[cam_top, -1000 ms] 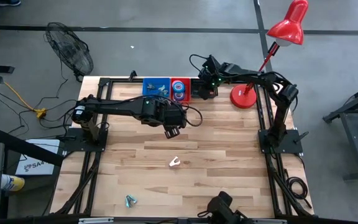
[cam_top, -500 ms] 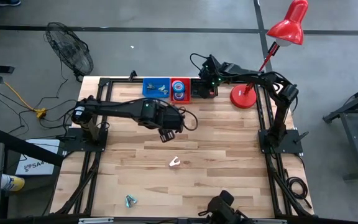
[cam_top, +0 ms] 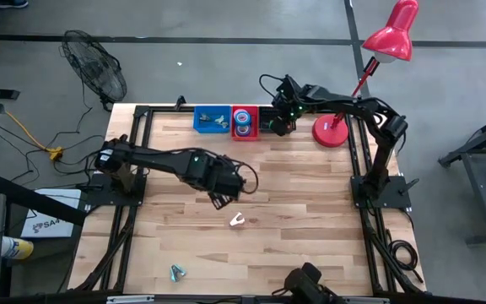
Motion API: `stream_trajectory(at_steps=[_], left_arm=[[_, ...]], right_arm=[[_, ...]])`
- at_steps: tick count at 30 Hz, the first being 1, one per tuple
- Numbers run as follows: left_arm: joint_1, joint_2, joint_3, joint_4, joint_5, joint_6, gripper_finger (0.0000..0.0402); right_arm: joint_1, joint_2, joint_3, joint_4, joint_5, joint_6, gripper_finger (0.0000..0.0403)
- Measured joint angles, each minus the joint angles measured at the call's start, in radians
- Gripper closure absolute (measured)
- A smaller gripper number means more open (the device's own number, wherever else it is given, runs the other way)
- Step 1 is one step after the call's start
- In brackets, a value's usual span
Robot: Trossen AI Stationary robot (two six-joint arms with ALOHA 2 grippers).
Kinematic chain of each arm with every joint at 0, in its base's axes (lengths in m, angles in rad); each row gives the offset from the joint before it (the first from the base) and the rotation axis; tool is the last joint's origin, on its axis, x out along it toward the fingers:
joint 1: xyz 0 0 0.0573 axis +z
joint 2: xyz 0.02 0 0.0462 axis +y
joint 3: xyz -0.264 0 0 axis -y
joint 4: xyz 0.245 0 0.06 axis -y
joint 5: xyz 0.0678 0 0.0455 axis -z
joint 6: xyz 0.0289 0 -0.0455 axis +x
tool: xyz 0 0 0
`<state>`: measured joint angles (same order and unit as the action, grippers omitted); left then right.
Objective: Pick and place Stapler, Stapler remover, tape
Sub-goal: Put the blue staple remover into the blue basket
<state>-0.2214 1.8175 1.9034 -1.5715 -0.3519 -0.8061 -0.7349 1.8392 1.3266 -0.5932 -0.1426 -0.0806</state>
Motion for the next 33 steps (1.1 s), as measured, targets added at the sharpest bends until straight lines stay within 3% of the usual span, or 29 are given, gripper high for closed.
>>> stream_trajectory(at_steps=[8, 18, 25, 33], left_arm=[[-0.116, 0.000, 0.000, 0.000, 0.061, -0.061, 0.0177], [-0.334, 0.000, 0.000, 0.001, 0.085, 0.269, 0.0177], [-0.464, 0.029, -0.003, 0.009, 0.133, 0.494, 0.0177], [-0.554, 0.124, -0.002, 0.020, 0.217, 0.577, 0.0165]], right_arm=[[0.003, -0.064, 0.000, -0.042, -0.055, -0.035, 0.0159], [0.048, -0.161, 0.000, -0.123, -0.171, -0.104, 0.0159], [0.131, -0.213, 0.000, -0.194, -0.155, -0.137, 0.0159], [0.227, -0.295, 0.000, -0.225, -0.105, -0.078, 0.0159]])
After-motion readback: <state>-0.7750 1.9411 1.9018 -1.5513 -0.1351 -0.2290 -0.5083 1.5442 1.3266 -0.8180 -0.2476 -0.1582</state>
